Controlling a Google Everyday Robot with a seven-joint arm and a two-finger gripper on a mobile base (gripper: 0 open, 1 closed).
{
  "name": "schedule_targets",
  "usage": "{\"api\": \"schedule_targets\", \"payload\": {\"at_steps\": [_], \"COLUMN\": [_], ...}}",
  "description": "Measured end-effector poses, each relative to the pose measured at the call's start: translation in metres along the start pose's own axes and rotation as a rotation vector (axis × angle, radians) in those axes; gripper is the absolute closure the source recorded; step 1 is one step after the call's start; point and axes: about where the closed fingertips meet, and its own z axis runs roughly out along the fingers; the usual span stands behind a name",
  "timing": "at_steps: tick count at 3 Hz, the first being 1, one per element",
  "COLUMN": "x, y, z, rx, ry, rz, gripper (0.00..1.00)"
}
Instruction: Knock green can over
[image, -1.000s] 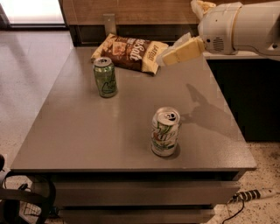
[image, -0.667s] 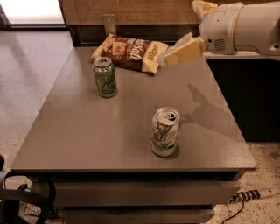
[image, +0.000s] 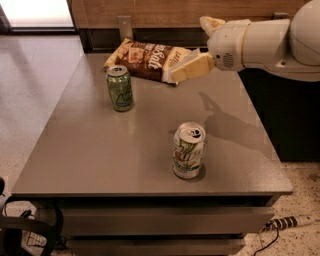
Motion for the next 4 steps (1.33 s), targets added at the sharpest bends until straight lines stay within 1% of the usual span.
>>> {"api": "schedule_targets", "payload": {"at_steps": [1, 2, 3, 4], "x": [0.020, 0.035, 0.037, 0.036], "y": [0.008, 0.025, 0.038, 0.050], "z": [0.030, 0.064, 0.085, 0.106], "rx": [-0.033, -0.074, -0.115, -0.150], "ry": [-0.053, -0.133, -0.180, -0.214], "rz": [0.066, 0.121, 0.137, 0.139], "gripper": [0.00, 0.00, 0.00, 0.00]}}
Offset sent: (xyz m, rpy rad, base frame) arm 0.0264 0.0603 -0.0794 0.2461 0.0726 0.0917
